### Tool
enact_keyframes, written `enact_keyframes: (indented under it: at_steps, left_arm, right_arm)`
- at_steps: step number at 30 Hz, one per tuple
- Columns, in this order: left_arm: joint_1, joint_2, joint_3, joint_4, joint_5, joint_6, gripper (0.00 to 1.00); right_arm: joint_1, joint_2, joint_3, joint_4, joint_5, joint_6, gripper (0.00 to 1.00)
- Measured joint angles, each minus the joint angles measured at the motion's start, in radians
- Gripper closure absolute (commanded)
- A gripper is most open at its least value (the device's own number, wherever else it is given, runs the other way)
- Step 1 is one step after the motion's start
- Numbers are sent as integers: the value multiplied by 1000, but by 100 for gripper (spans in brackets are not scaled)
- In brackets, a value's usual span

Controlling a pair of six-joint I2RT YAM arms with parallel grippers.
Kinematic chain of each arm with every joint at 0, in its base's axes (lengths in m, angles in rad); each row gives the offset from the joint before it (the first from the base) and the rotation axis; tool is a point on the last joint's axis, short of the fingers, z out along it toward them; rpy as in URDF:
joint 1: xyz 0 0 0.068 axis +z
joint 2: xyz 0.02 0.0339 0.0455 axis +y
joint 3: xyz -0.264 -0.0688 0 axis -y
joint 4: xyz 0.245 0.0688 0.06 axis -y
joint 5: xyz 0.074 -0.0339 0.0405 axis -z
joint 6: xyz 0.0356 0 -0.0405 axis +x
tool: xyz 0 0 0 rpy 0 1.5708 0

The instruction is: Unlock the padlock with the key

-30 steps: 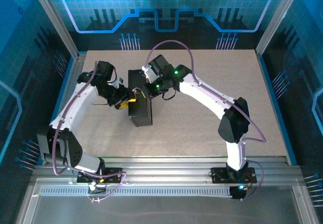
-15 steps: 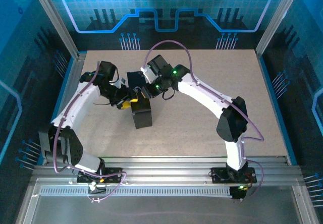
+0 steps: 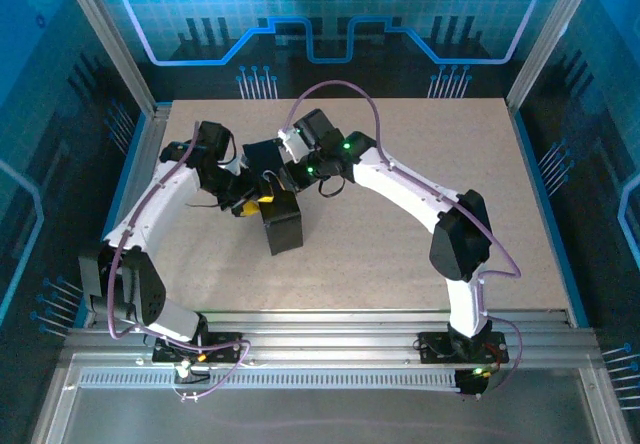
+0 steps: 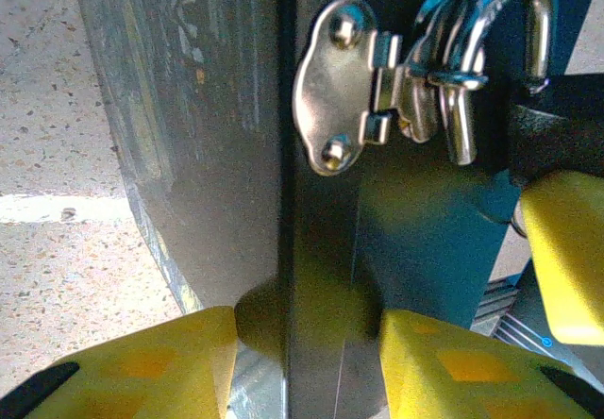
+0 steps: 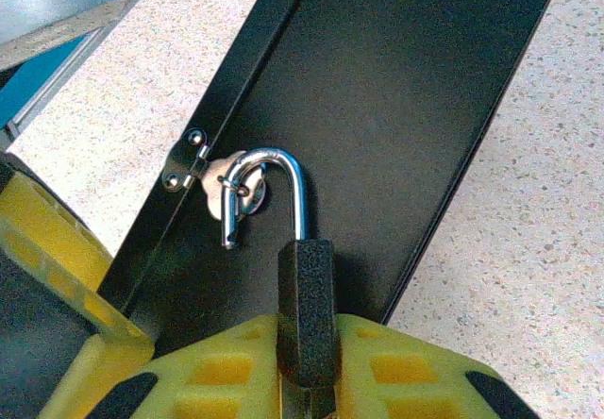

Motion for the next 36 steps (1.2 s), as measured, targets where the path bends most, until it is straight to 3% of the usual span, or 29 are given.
enact_keyframes:
  at_steps: [8, 14, 27, 36]
  left_arm:
    - [3, 1, 0, 0, 0, 0, 56]
    - [7, 1, 0, 1, 1, 0, 56]
    - [17, -4, -27, 26, 75, -16, 56]
    - [43, -27, -56, 56, 110, -23, 56]
  right_arm:
    - [0, -6, -30, 48, -27, 16, 81]
    - [2, -6, -30, 51, -16, 32, 100]
    - [116, -11, -55, 154, 283, 208, 100]
    - [126, -11, -89, 248, 333, 334, 100]
